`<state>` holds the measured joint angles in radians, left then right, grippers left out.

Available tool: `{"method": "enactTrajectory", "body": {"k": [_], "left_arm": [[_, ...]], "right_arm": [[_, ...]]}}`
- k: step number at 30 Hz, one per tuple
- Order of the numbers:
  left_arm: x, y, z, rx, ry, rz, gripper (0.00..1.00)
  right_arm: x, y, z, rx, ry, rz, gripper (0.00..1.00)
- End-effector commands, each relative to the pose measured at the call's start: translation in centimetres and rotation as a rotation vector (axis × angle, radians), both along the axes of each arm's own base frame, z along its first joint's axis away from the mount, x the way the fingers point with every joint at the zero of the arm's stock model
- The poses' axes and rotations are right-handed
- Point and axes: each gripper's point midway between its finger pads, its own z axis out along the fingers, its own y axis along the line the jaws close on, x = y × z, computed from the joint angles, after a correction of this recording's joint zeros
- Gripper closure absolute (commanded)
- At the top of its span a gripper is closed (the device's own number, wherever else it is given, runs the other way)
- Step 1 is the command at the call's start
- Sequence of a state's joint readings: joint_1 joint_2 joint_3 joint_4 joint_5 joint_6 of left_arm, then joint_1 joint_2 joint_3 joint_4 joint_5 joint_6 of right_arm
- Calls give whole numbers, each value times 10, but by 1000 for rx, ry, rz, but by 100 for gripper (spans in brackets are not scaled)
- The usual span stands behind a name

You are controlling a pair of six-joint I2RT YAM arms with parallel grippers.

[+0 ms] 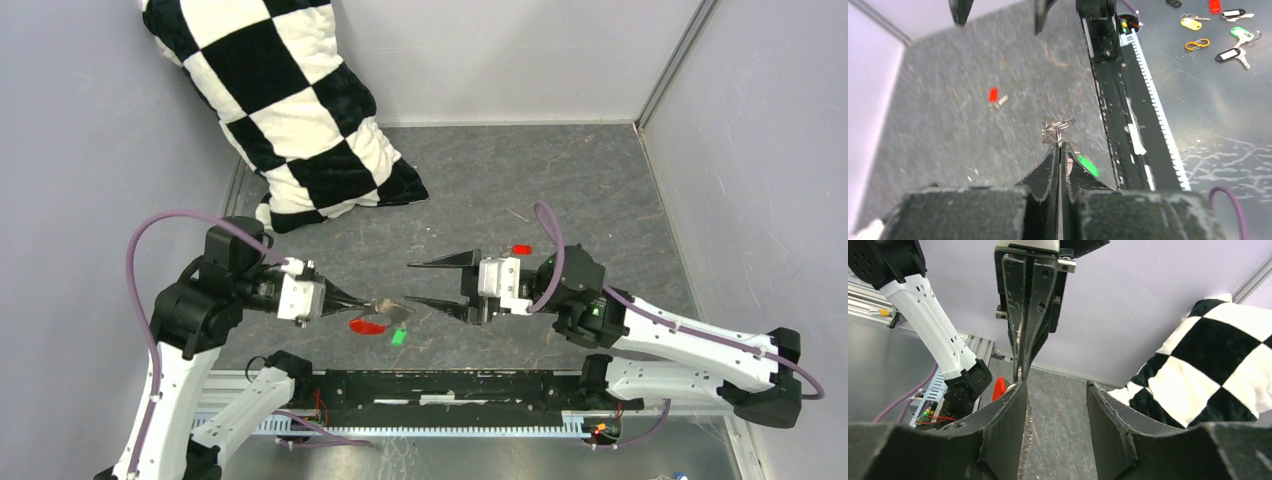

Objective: Put the keys on the keyring

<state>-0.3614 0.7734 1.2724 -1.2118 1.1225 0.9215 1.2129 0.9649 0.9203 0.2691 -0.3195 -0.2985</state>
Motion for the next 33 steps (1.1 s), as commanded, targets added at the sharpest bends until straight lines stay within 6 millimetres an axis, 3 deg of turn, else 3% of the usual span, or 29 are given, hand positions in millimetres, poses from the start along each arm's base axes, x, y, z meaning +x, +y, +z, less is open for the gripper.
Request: {"method": "enactTrajectory", "body": {"k": [1,7,13,16,20,24,28,33], "left_arm": [[-4,-11,28,-126,-266,-158,98],[2,-16,44,-154,-374,-202,98],[8,-25,61,-208,-280,-225,98],[11,-28,69,-233,-250,-227,98],[12,-29,71,-244,-218,-223,98],[12,-29,70,-242,-197,-221,98],[10,-29,71,-243,-179,-220,98],[9,-28,70,-238,-158,-211,98]], "right_arm": [[-8,-1,-5,-15,37,67,48],[-27,3,0,6,51,185,50],[-33,4,12,46,56,223,51],[-23,3,9,50,43,163,43],[12,-2,1,62,31,-42,36],[19,-1,2,69,-21,-112,29],[28,1,5,90,-28,-204,34],[21,-2,15,182,-9,-196,43]]}}
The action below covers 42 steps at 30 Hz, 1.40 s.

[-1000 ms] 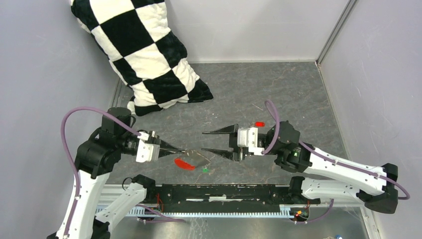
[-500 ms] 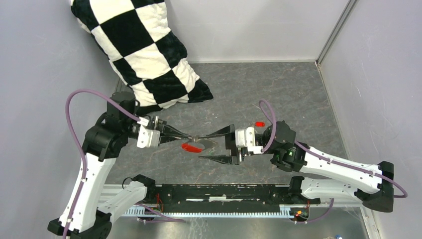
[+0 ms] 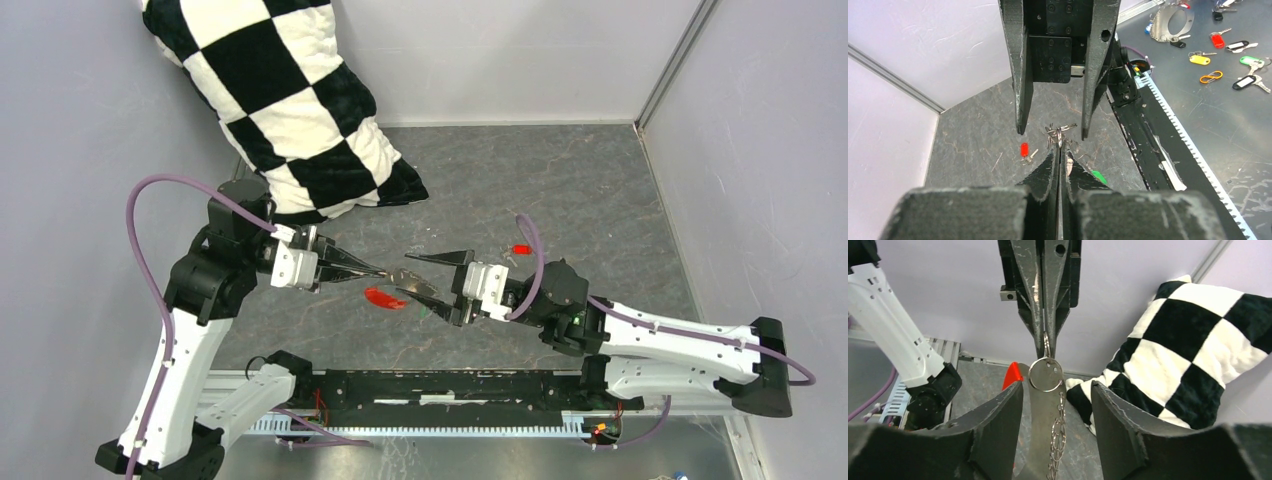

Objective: Put the keys on the keyring

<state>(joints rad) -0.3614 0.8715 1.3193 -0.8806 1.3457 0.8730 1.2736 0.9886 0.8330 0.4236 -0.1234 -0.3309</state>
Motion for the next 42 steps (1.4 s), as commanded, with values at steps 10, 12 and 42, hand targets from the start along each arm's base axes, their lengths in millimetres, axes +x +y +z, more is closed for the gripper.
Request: {"method": "enactTrajectory", "body": {"k": [10,12,42], "left_arm": [[-11,1,9,-18,40,-25,98],[-11,1,9,-18,43,-24,98],[4,5,-5,-40,-358,17,98]], "right_arm": [[-6,1,27,126,-14,2,65],[-5,1,27,126,-12,-3,71],[-22,-14,40,56,-31,63,51]]}}
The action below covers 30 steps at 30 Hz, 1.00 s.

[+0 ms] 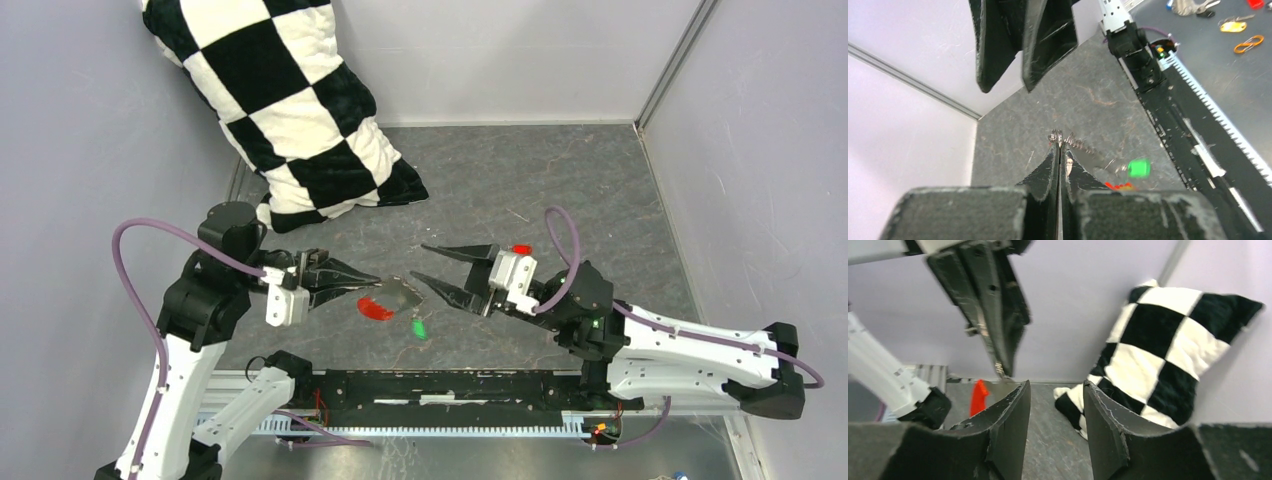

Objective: Put the keys on the keyring

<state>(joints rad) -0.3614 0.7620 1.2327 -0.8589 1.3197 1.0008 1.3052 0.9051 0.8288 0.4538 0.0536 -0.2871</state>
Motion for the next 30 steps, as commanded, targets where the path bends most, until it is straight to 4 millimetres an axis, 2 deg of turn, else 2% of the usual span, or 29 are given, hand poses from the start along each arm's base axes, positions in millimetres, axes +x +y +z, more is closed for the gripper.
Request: {"method": "enactTrajectory", "body": {"k": [1,3,5,10,14,22,30], "left_arm": [[16,-3,3,-13,-176,4,98],[17,-5,2,-12,-148,-7,98],[16,-6,0,-10,-113,-16,98],[16,-6,-1,-6,-74,-16,98],[13,-5,-3,-7,-71,-18,98],[14,-3,-7,-10,-152,-7,98],[17,-4,-11,-5,-158,-6,98]], "right_arm": [[-37,20,5,-88,-108,215,51],[-45,26,2,-106,-116,267,52],[-45,32,-3,-131,-108,277,55],[-38,37,-11,-156,-99,248,58],[-24,42,-13,-165,-88,181,61],[-5,43,-9,-132,-67,80,64],[-8,51,-5,-154,-82,106,65]]}}
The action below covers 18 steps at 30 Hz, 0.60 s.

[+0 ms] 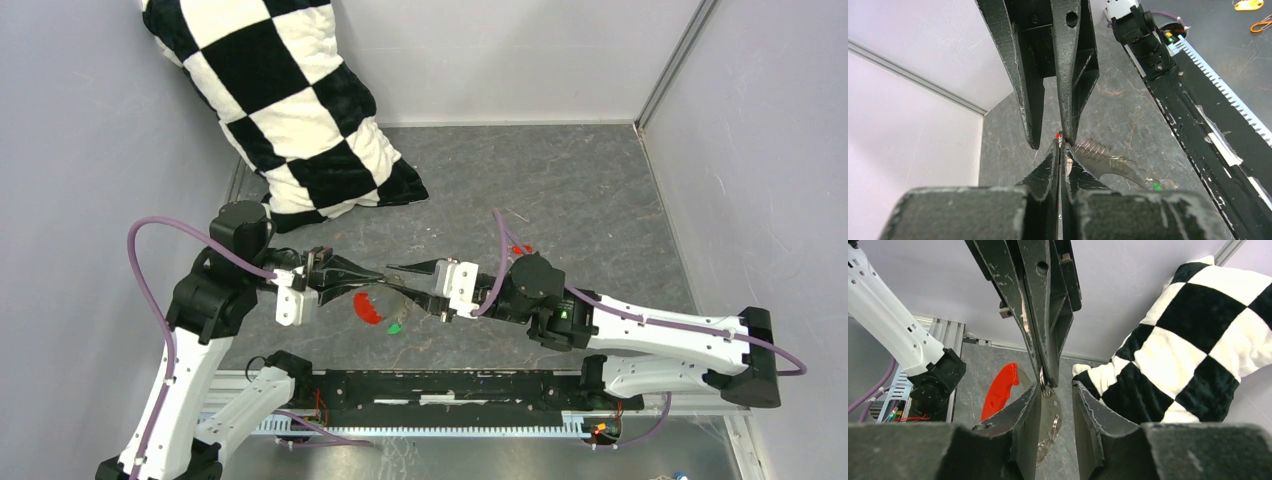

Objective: Put the keys on the keyring

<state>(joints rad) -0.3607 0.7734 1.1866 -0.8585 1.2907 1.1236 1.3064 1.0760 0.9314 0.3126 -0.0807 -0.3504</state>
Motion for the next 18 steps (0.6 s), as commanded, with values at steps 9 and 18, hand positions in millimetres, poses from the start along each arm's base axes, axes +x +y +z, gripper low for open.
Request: {"method": "enactTrajectory", "body": {"k": [9,18], "left_arm": [[3,-2,1,-15,-71,-15,98],[-9,0,0,-10,53,-18,62]], "right_arm": [[2,5,35,36,-35,-3,85],[4,-1,40,133,-13,-20,99]]}}
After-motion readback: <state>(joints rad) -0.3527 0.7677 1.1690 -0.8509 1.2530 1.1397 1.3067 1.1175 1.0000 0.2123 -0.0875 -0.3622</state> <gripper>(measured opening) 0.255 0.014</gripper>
